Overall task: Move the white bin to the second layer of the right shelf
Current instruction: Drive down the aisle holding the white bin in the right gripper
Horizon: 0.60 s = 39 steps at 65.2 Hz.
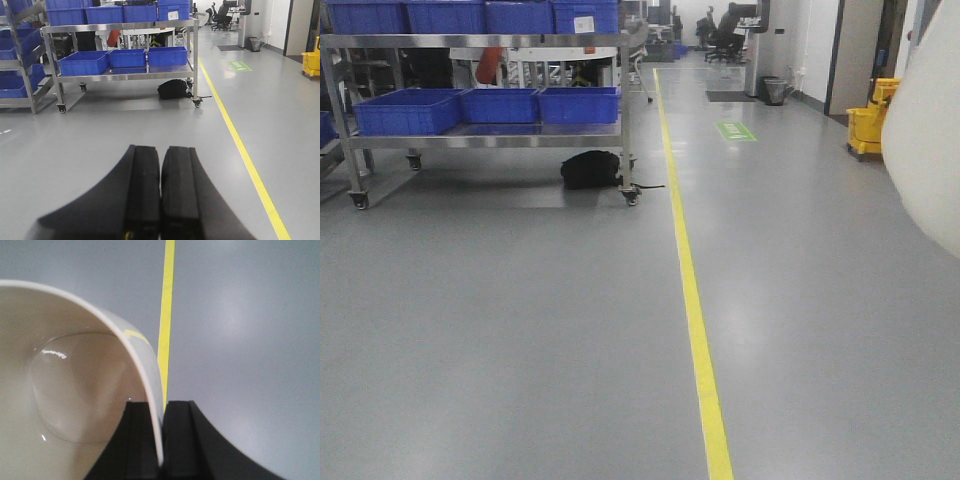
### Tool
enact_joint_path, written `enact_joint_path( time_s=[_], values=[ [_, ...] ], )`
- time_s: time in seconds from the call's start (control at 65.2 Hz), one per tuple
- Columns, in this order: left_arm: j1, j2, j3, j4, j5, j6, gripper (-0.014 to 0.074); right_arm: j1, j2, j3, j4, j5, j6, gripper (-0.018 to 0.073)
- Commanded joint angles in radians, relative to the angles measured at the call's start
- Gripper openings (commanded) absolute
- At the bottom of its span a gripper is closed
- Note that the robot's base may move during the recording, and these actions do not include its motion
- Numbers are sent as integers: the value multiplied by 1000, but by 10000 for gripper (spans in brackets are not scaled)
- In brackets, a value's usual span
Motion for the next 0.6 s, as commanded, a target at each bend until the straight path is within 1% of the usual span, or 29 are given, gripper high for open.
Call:
enact_joint_path(
  time_s=[0.0, 0.583],
  values=[
    [-4, -13, 37, -6, -84, -3, 85, 3, -3, -31, 7, -84, -4, 68],
    [-4, -13, 37, -6, -84, -3, 85, 3, -3, -31, 7, -84, -4, 68]
  ],
)
